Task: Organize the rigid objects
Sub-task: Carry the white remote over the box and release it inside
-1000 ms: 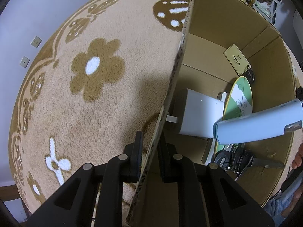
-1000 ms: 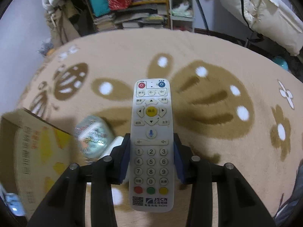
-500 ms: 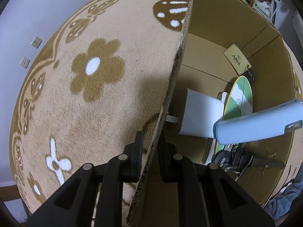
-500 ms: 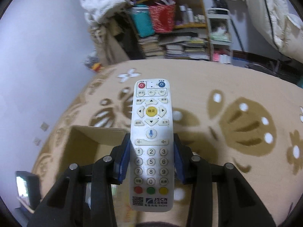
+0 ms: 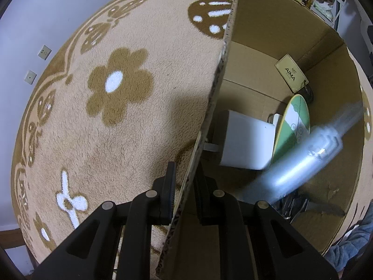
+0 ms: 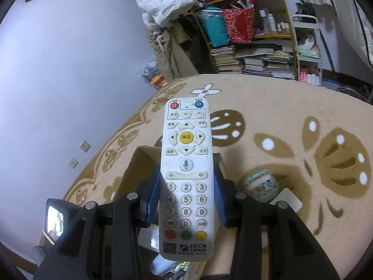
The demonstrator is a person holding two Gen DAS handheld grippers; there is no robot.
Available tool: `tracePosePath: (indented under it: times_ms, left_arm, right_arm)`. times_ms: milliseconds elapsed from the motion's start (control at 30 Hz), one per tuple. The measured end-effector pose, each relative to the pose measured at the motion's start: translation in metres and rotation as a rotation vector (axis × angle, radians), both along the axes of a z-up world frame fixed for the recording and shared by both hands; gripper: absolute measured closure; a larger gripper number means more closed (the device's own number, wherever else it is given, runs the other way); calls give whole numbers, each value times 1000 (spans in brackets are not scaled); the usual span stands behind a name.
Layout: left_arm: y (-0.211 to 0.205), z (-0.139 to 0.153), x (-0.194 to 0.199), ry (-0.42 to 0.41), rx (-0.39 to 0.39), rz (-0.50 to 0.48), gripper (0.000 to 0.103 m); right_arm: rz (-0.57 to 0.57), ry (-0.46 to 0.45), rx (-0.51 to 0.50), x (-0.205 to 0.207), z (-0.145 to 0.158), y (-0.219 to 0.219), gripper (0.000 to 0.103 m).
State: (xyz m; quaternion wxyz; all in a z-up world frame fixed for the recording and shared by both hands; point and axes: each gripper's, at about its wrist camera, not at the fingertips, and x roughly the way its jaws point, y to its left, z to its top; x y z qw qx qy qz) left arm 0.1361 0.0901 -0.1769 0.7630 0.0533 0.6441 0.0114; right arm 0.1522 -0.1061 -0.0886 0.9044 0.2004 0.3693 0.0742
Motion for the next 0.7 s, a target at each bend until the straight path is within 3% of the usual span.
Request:
tracePosePath:
  times_ms: [200,433,700]
  left_arm:
    - [1,1,0,-3,-1,2,90]
    - [1,1,0,-1,-9,2,90]
    - [3,-2,1,3,-18,9,90]
  right_arm:
    - [56,16,0,1,-8,17,59]
    - [95,110,-31,9,-37,33,59]
    - [112,136,-91,8,-35,41,58]
